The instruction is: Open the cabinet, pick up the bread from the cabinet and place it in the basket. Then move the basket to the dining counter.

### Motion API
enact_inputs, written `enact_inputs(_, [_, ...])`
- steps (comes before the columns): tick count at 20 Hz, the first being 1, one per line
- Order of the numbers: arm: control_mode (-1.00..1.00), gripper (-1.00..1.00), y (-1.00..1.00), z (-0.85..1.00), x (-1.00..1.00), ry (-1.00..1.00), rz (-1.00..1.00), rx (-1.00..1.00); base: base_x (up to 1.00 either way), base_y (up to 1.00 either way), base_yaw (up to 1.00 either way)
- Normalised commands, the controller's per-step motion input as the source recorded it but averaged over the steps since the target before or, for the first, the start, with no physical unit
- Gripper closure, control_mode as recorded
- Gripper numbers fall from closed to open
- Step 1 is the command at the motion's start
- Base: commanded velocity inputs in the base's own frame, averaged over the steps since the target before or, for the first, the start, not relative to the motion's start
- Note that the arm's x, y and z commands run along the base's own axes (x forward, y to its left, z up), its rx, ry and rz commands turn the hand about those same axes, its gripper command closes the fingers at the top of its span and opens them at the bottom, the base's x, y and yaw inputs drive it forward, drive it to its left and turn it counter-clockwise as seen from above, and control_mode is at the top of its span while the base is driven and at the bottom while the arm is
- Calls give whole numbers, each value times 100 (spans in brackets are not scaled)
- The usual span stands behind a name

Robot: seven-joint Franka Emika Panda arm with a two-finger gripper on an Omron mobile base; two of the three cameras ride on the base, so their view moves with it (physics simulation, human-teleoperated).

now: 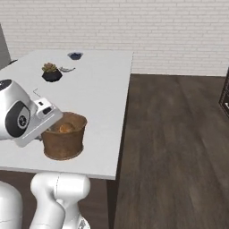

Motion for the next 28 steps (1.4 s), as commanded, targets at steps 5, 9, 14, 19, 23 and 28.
enact_inputs(5, [-100,100,-6,0,90,0,7,4,0,0,0])
enact_inputs(9, [-100,100,0,0,100,0,20,12,0,0,0])
enact_inputs(14, [-100,100,15,-1,100,0,22,8,0,0,0])
enact_inputs(19, [-100,100,38,-15,100,-3,20,1,0,0,0])
enact_inputs(23, [-100,100,48,-46,100,-8,23,0,0,0,0])
enact_inputs(28, [-100,100,36,-59,100,0,19,-1,0,0,0])
